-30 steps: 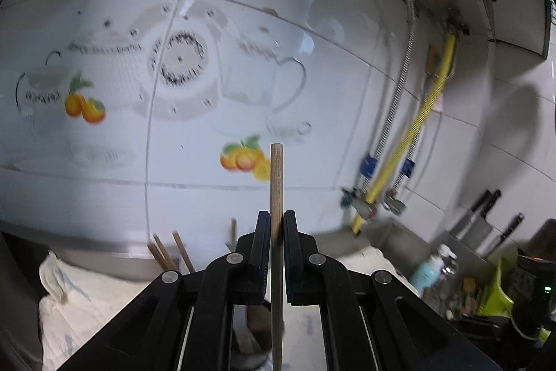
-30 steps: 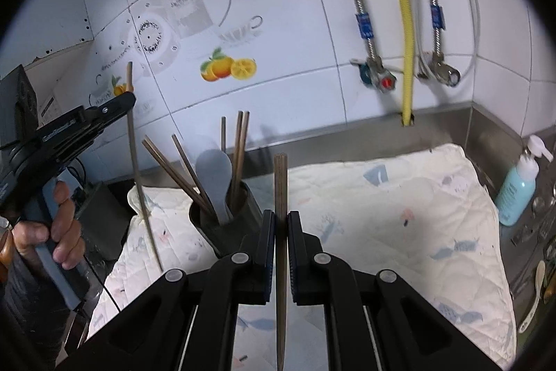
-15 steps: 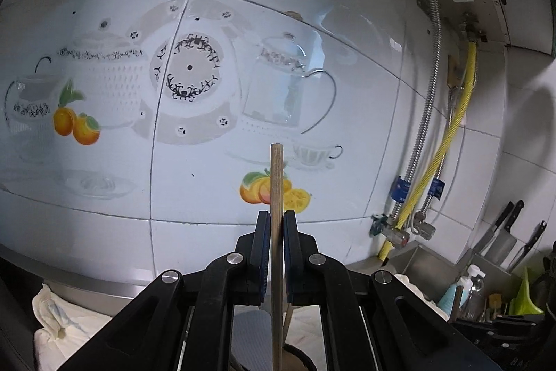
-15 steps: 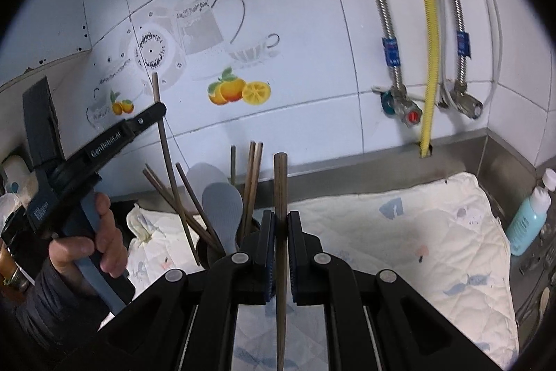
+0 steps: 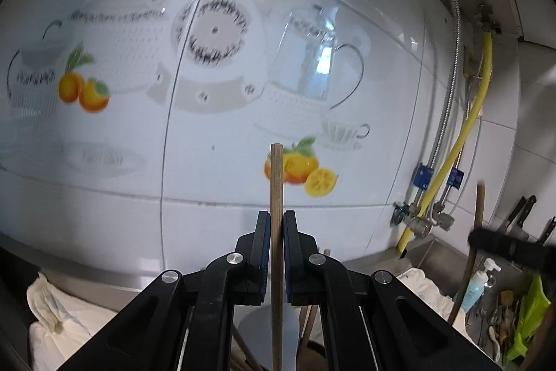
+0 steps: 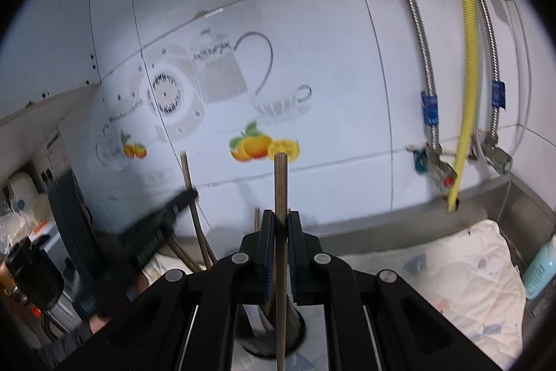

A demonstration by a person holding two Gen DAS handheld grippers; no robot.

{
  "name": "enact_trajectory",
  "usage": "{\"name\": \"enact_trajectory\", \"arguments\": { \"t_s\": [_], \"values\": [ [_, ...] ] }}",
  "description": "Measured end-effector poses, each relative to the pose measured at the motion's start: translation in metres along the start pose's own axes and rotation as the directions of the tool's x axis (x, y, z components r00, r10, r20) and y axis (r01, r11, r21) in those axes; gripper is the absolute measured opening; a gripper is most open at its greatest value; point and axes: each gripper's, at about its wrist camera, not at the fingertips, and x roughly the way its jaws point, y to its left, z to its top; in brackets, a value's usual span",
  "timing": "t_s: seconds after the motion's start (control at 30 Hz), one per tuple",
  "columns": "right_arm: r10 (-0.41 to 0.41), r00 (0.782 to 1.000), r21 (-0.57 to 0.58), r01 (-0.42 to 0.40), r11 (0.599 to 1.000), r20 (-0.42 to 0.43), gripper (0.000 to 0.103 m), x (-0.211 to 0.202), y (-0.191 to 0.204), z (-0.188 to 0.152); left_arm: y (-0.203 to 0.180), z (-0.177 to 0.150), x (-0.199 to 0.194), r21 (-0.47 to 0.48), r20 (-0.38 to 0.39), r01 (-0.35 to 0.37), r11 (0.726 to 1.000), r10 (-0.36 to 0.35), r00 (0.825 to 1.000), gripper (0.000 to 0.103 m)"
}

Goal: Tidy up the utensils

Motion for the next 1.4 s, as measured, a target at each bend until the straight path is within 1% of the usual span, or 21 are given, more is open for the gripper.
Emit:
{"name": "enact_trajectory", "arguments": {
  "t_s": [0.17,0.3,0.4,0.53,0.6,0.67,0.7,0.73,0.77,0.8,0.83,0.87,1.07,1.17,1.2,1.27,1.33,1.37,1.4],
  "values": [
    [0.021,0.997,-0.001,-0.021,1.000,0.074,0.010,0.012,0.004,0.011,0.005,-0.011,0.002,0.010,-0.033,-0.005,1.000,0.005,0.999,0.007],
    [0.024,0.995,-0.013,-0.022,1.000,0.093,0.010,0.025,0.009,0.010,0.011,-0.016,0.002,0.007,-0.070,-0.009,1.000,0.009,0.997,0.007],
    [0.028,0.996,-0.029,-0.026,0.999,0.082,0.010,0.037,0.012,0.003,0.013,-0.020,0.002,0.014,-0.088,-0.015,1.000,0.016,0.996,0.007],
    [0.034,0.999,-0.051,-0.032,0.998,0.034,0.010,0.051,0.015,-0.010,0.013,-0.022,0.000,0.029,-0.116,-0.019,0.999,0.022,0.993,0.008],
    [0.013,1.000,-0.075,-0.012,0.997,0.012,0.010,0.057,0.018,-0.016,0.014,-0.022,-0.001,0.030,-0.130,-0.021,0.999,0.025,0.991,0.009],
    [0.011,1.000,-0.086,-0.011,0.996,-0.012,0.010,0.060,0.019,-0.021,0.016,-0.021,-0.002,0.022,-0.142,-0.020,1.000,0.023,0.990,0.010],
    [0.009,1.000,-0.088,-0.011,0.996,-0.020,0.010,0.061,0.019,-0.023,0.017,-0.021,-0.003,0.018,-0.149,-0.023,1.000,0.025,0.988,0.016],
    [0.011,0.999,-0.092,-0.015,0.996,-0.039,0.010,0.063,0.019,-0.025,0.018,-0.021,-0.005,0.015,-0.154,-0.028,1.000,0.030,0.988,0.029],
    [0.009,0.999,-0.094,-0.014,0.995,-0.053,0.010,0.065,0.019,-0.027,0.019,-0.021,-0.008,0.010,-0.153,-0.032,0.999,0.033,0.988,0.037],
    [0.003,0.998,-0.099,-0.009,0.995,-0.061,0.010,0.065,0.019,-0.029,0.019,-0.021,-0.010,0.007,-0.150,-0.034,0.999,0.034,0.988,0.047],
    [0.003,0.997,-0.103,-0.011,0.995,-0.078,0.010,0.066,0.019,-0.031,0.018,-0.020,-0.013,0.007,-0.142,-0.037,0.999,0.038,0.989,0.049],
    [0.005,0.996,-0.103,-0.014,0.995,-0.093,0.010,0.067,0.019,-0.032,0.017,-0.020,-0.016,0.013,-0.137,-0.038,0.999,0.040,0.990,0.050],
    [0.014,0.989,-0.109,-0.030,0.994,-0.147,0.010,0.064,0.021,-0.040,0.016,-0.014,-0.028,0.025,-0.151,-0.042,0.999,0.045,0.987,0.055],
    [0.009,0.987,-0.123,-0.029,0.992,-0.160,0.011,0.060,0.024,-0.043,0.016,-0.013,-0.041,0.038,-0.154,-0.067,0.997,0.072,0.985,0.058],
    [0.010,0.986,-0.124,-0.030,0.992,-0.164,0.012,0.059,0.024,-0.044,0.017,-0.012,-0.044,0.043,-0.156,-0.073,0.996,0.079,0.985,0.060],
    [0.012,0.985,-0.124,-0.034,0.992,-0.173,0.018,0.053,0.026,-0.046,0.017,-0.012,-0.053,0.056,-0.159,-0.092,0.994,0.100,0.982,0.063],
    [0.017,0.984,-0.126,-0.040,0.991,-0.178,0.029,0.046,0.028,-0.048,0.018,-0.012,-0.066,0.069,-0.158,-0.110,0.992,0.120,0.980,0.066],
    [0.019,0.983,-0.129,-0.042,0.991,-0.180,0.030,0.043,0.029,-0.049,0.018,-0.013,-0.072,0.068,-0.161,-0.115,0.991,0.124,0.979,0.066],
    [0.020,0.983,-0.132,-0.044,0.990,-0.183,0.031,0.040,0.030,-0.050,0.019,-0.013,-0.078,0.065,-0.165,-0.116,0.991,0.125,0.978,0.071]
  ]
}}
